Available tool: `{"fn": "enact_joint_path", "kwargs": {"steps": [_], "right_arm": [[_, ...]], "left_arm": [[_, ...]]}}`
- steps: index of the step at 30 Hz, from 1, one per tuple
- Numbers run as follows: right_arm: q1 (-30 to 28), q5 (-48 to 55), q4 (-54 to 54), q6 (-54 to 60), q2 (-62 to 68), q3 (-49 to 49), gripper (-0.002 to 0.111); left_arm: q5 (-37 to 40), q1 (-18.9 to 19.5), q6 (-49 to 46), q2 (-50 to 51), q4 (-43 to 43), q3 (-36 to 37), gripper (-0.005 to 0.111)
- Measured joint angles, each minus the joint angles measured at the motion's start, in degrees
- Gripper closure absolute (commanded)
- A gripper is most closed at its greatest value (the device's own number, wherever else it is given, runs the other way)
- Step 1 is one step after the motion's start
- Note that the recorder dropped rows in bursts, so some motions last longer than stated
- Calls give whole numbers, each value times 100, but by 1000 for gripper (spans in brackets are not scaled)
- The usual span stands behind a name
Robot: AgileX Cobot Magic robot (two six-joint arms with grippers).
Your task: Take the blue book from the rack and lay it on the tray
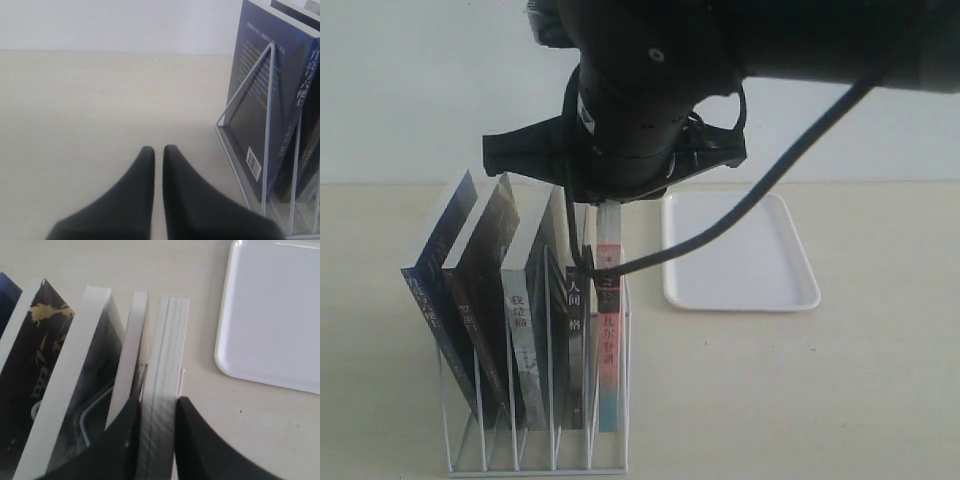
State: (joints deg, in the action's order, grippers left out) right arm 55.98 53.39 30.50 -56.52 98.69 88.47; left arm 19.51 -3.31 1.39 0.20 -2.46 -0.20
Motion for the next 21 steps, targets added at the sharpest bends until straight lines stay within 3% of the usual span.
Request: {"fn": "enact_joint_path", "kwargs": {"steps": [9, 17, 21], "right_arm": [[0, -59, 25, -75, 273, -9, 107], [0, -275, 89, -95, 380, -34, 66], [0, -382, 190, -95, 360, -11, 65]], "left_arm": [[0, 0, 0, 0, 0, 0, 101], [0, 0, 0, 0, 0, 0, 101], [0, 0, 0, 0, 0, 0, 101]]}}
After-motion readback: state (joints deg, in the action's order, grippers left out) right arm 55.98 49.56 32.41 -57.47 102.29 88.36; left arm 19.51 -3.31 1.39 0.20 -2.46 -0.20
